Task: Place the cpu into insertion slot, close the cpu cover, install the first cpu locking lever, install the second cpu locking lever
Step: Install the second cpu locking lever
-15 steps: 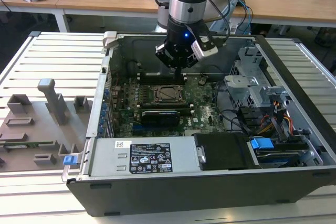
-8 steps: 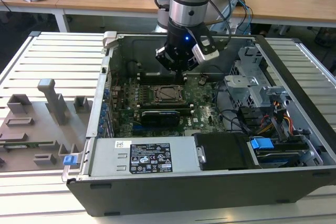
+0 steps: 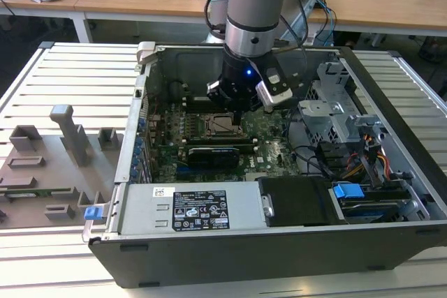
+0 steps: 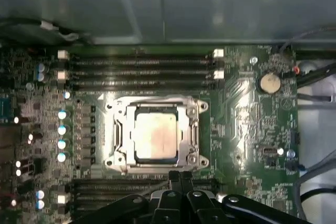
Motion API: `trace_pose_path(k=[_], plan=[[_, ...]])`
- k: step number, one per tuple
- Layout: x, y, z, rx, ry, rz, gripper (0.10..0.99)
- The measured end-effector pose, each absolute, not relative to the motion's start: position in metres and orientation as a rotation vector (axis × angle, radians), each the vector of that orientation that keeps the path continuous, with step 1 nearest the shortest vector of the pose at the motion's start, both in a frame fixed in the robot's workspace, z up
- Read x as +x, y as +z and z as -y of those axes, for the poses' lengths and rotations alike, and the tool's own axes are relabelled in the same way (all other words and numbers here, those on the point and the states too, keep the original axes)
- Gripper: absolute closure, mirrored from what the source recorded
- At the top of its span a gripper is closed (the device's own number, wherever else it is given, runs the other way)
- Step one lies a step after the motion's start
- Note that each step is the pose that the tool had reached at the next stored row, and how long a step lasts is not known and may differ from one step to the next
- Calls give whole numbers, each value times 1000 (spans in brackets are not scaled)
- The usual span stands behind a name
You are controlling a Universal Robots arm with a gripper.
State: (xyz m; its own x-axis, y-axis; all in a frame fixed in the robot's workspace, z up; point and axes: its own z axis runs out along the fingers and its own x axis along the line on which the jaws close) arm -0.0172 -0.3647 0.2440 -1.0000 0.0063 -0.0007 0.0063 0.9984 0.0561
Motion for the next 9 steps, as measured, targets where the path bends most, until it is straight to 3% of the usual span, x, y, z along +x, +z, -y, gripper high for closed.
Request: trace_pose_path(k=[2, 6, 9], plan=[[-19, 243, 370, 10, 105, -3139, 980], [-29, 242, 381, 10, 246, -3131, 980], [-38, 240, 398, 10, 303, -3126, 980]])
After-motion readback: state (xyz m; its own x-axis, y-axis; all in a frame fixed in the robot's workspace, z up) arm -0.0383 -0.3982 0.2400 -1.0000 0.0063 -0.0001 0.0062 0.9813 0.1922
